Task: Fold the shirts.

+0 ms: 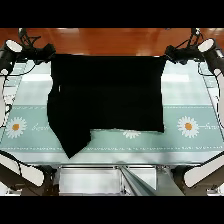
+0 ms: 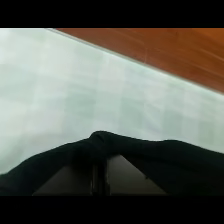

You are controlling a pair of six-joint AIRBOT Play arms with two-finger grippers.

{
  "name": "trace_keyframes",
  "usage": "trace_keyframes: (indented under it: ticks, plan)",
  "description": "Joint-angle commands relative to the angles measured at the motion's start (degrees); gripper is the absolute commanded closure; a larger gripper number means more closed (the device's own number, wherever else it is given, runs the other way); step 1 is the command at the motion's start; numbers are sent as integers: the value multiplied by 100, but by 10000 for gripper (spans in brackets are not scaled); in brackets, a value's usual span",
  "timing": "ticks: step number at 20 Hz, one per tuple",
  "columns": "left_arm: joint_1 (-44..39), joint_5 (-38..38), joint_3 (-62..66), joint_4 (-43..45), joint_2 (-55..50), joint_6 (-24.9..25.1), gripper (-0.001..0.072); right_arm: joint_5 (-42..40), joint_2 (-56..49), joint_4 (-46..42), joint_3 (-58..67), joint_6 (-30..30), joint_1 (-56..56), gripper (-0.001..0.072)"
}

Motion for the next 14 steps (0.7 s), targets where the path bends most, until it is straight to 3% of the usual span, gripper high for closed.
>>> trace_keyframes:
  ticks: [1,6,9,14]
  plan:
    - [50,-903,90,271,-98,-11,676,306,-76,2,57,15,0,682]
    - [201,-3016,76,387,-96,269,676,1847,-74,-175,57,-256,-15,682]
    - [190,-3508,74,691,-96,247,676,2575,-76,-575,55,-203,-57,682]
    - [136,-3858,72,1001,-101,109,676,2968,-79,-752,55,-179,-94,682]
